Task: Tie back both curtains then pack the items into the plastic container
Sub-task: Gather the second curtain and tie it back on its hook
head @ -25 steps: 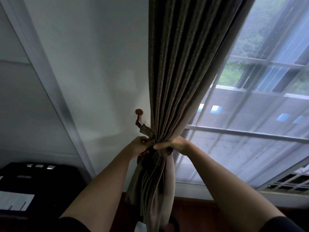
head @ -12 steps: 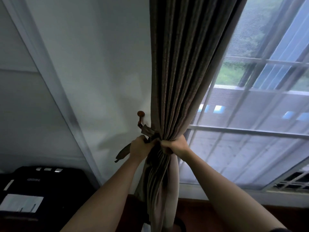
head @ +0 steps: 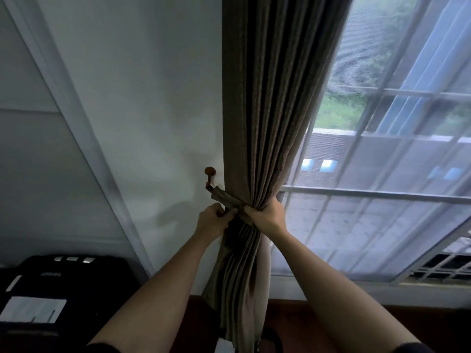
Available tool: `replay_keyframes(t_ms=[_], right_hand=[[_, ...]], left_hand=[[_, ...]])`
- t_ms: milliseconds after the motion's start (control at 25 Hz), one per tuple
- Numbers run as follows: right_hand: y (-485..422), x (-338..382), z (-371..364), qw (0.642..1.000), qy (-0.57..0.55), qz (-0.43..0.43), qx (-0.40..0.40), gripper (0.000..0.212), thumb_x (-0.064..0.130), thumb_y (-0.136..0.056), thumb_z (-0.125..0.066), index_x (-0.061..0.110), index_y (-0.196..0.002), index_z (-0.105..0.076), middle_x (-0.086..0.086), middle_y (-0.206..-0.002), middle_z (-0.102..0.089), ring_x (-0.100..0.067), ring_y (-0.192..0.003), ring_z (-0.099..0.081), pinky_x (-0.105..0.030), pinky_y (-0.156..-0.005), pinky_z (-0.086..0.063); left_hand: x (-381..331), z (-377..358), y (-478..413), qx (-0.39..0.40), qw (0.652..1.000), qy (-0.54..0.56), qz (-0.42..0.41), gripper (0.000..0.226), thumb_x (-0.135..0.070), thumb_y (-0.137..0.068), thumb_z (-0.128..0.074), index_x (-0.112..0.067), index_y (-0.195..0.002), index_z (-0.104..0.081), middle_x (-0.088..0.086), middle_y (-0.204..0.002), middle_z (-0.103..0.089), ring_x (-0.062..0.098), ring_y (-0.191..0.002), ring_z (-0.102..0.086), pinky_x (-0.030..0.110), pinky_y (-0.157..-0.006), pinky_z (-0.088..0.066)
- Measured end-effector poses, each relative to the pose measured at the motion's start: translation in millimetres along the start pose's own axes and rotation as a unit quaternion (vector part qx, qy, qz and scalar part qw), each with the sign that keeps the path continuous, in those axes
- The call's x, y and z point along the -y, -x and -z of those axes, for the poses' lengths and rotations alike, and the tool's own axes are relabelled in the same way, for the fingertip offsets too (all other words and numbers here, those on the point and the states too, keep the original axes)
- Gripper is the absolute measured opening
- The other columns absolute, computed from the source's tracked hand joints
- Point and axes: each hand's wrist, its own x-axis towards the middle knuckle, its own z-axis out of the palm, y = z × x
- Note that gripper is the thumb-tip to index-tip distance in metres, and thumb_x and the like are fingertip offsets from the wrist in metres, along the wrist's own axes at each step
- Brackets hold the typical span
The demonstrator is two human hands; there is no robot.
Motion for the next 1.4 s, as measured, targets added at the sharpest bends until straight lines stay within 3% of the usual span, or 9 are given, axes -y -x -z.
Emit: replay_keyframes(t_ms=[120,200,320,400,560,760,920,1000,1400], right_hand=[[2,2,3,0.999,0.020,0.003,0.027,0.043,0.029,-0.071,-0.068,0.013,-0.110,-0.056,-0.011,-0.107,-0.066,-0.032,-0.101,-0.060,-0.031,-0.079,-0.048],[4,5,4,0.998,0.034,0.014,0.050,0.044,0.030,-0.074,-0.068,0.012,-0.112,-0.057,-0.012,-0.111,-0.064,-0.032,-0.104,-0.059,-0.030,-0.080,-0.046],[5,5,4,0.997,0.035,0.016,0.067,0.044,0.030,-0.075,-0.068,0.013,-0.114,-0.056,-0.012,-0.115,-0.063,-0.032,-0.107,-0.058,-0.032,-0.085,-0.047],[3,4,7,0.997,0.024,0.014,0.070,0.044,0.028,-0.076,-0.068,0.014,-0.115,-0.056,-0.011,-0.116,-0.063,-0.031,-0.109,-0.057,-0.032,-0.086,-0.047],[-3,1,11,0.997,0.037,0.014,0.073,0.046,0.029,-0.075,-0.067,0.014,-0.118,-0.055,-0.010,-0.118,-0.062,-0.030,-0.110,-0.057,-0.033,-0.089,-0.047],[-7,0,9,0.995,0.036,0.019,0.088,0.042,0.025,-0.077,-0.067,0.012,-0.117,-0.057,-0.011,-0.118,-0.062,-0.030,-0.110,-0.057,-0.030,-0.086,-0.047],[-9,-2,11,0.995,0.041,0.023,0.090,0.044,0.025,-0.078,-0.067,0.011,-0.118,-0.057,-0.013,-0.121,-0.061,-0.031,-0.112,-0.056,-0.034,-0.090,-0.047],[-10,-1,11,0.995,0.042,0.024,0.091,0.044,0.025,-0.078,-0.067,0.011,-0.118,-0.057,-0.013,-0.121,-0.061,-0.031,-0.113,-0.056,-0.034,-0.091,-0.047],[-8,1,14,0.993,0.046,0.016,0.112,0.042,0.027,-0.076,-0.068,0.012,-0.114,-0.059,-0.012,-0.118,-0.062,-0.030,-0.109,-0.058,-0.042,-0.092,-0.050]], left_hand=[[14,5,9,0.007,0.997,0.070,0.014,0.031,-0.032,-0.085,-0.064,-0.013,-0.069,-0.046,0.010,-0.076,-0.067,0.027,-0.077,-0.063,0.026,-0.064,-0.042],[23,7,7,-0.029,1.000,-0.011,0.003,0.035,-0.036,-0.087,-0.061,-0.015,-0.066,-0.042,0.004,-0.070,-0.057,0.025,-0.077,-0.059,0.023,-0.059,-0.040],[25,4,2,-0.094,0.980,-0.175,-0.001,0.034,-0.047,-0.085,-0.059,-0.018,-0.069,-0.053,-0.001,-0.091,-0.040,0.018,-0.099,-0.044,0.036,-0.082,-0.042],[23,1,1,-0.083,0.990,-0.112,-0.033,0.029,-0.038,-0.086,-0.062,-0.013,-0.070,-0.060,-0.002,-0.089,-0.040,0.014,-0.089,-0.041,0.032,-0.079,-0.041],[27,1,4,-0.027,0.996,0.068,-0.044,0.034,-0.017,-0.088,-0.061,-0.016,-0.067,-0.035,0.002,-0.062,-0.046,0.014,-0.060,-0.045,0.023,-0.056,-0.035],[36,4,2,-0.046,0.993,0.081,-0.075,0.025,-0.006,-0.082,-0.064,-0.012,-0.091,-0.042,0.000,-0.077,-0.052,0.016,-0.071,-0.053,0.022,-0.059,-0.040],[48,0,2,-0.113,0.977,-0.031,-0.180,0.018,-0.007,-0.080,-0.069,-0.010,-0.087,-0.053,0.004,-0.100,-0.043,0.012,-0.083,-0.047,0.011,-0.071,-0.038],[54,-6,-1,-0.140,0.967,-0.076,-0.201,0.008,-0.008,-0.080,-0.070,-0.007,-0.086,-0.064,0.009,-0.108,-0.041,0.017,-0.080,-0.052,0.019,-0.075,-0.043],[45,-17,-3,-0.119,0.982,-0.050,-0.136,0.019,0.001,-0.080,-0.064,-0.004,-0.096,-0.073,0.007,-0.114,-0.036,0.014,-0.102,-0.040,0.020,-0.083,-0.039]])
